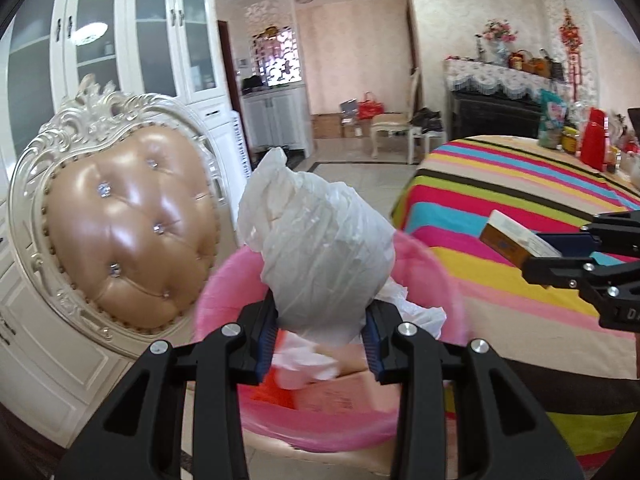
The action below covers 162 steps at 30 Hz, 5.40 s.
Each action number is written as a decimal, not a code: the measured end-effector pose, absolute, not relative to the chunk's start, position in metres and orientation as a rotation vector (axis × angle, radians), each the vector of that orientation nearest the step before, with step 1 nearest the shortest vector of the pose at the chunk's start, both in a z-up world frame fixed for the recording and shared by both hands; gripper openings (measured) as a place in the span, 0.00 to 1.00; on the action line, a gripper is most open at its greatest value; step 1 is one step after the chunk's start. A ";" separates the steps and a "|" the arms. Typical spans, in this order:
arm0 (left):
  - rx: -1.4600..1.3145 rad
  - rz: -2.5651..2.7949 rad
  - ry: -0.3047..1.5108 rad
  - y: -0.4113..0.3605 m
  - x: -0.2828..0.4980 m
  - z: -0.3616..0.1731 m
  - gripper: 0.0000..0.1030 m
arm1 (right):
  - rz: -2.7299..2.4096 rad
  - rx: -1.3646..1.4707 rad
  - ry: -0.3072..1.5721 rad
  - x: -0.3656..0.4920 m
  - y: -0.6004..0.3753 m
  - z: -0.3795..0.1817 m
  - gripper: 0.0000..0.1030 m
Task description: Collect trash
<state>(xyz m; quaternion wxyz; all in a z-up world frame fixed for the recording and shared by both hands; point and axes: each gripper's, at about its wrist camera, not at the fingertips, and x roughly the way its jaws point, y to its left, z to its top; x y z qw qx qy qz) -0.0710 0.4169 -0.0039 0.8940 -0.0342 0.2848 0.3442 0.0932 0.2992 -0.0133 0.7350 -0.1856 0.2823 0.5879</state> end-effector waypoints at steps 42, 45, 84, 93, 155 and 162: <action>-0.141 0.935 0.366 0.340 -0.123 0.025 0.96 | 1.296 -0.287 0.486 0.086 0.217 0.017 0.82; -0.130 0.954 0.370 0.323 -0.123 0.024 0.95 | 1.308 -0.279 0.478 0.086 0.211 0.016 0.82; -0.165 0.963 0.443 0.284 -0.125 0.002 0.95 | 1.349 -0.341 0.430 0.078 0.215 -0.005 0.82; -0.171 0.981 0.437 0.282 -0.134 0.004 0.95 | 1.363 -0.343 0.424 0.071 0.216 -0.003 0.82; -0.183 1.005 0.448 0.276 -0.145 -0.005 0.95 | 1.366 -0.349 0.421 0.067 0.215 -0.003 0.82; -0.191 1.002 0.461 0.278 -0.145 -0.006 0.95 | 1.364 -0.352 0.420 0.066 0.215 -0.004 0.82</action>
